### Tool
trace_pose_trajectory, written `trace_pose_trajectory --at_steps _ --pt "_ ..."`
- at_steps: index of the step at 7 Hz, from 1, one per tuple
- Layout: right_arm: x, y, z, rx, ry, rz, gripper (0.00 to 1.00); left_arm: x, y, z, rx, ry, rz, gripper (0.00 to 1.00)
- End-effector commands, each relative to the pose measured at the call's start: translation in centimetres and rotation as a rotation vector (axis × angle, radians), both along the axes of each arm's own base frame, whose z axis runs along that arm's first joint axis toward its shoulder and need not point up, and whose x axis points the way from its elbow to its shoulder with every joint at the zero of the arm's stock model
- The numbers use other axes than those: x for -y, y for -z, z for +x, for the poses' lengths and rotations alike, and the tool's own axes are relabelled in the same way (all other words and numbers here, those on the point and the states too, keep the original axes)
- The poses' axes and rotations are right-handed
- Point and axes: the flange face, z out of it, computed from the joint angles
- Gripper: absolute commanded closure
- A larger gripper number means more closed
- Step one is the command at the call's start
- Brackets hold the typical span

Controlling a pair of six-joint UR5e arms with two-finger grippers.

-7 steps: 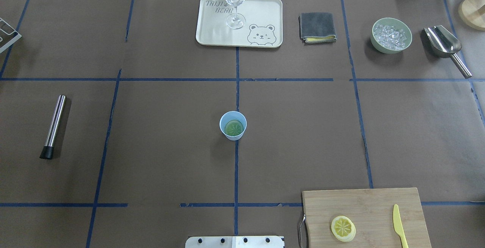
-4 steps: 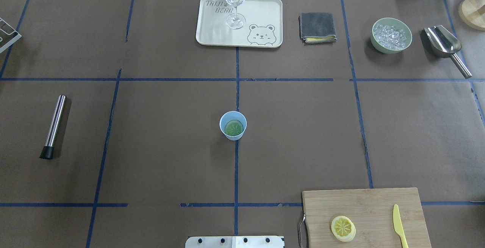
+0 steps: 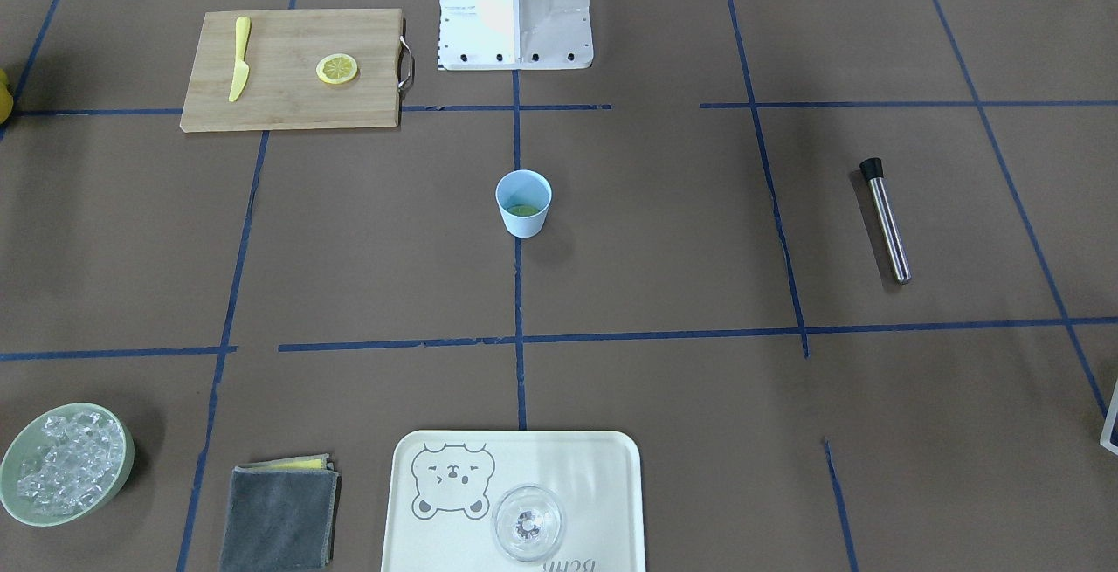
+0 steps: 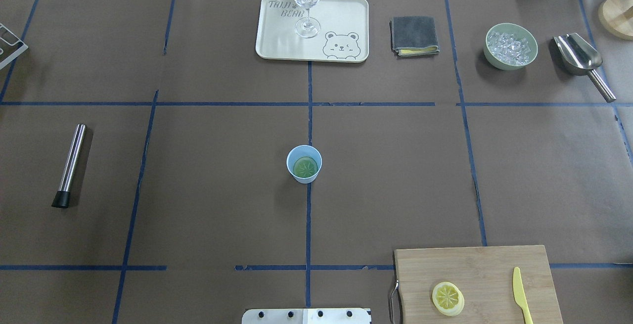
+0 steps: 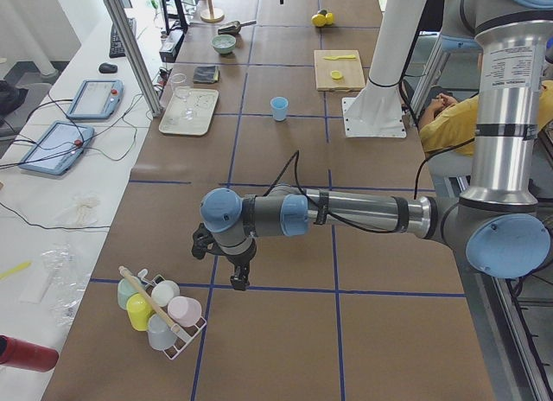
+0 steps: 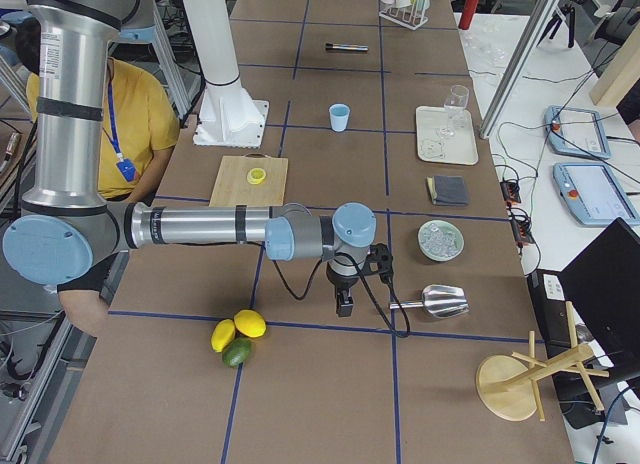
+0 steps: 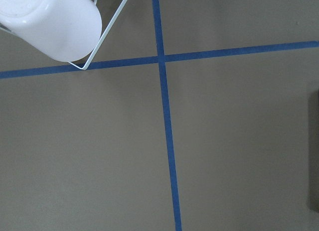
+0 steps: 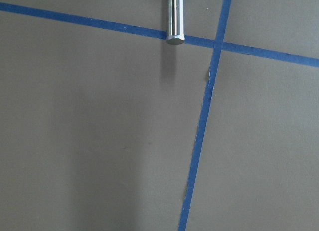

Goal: Squeeze lemon into cup

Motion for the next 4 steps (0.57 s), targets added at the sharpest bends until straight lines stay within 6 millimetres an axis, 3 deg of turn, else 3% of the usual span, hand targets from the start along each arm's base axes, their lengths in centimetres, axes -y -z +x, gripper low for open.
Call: trace_pose_trajectory --at_steps 1,4 --pt "-0.19 -0.22 0.09 -0.001 -0.002 -0.007 0.00 -0.22 0.26 -0.07 0.000 0.001 0.005 0.00" --pt "-0.29 -0.21 0.01 0.010 -0.004 -0.014 0.00 -0.27 0.62 -0.07 0.000 0.002 0.010 0.00"
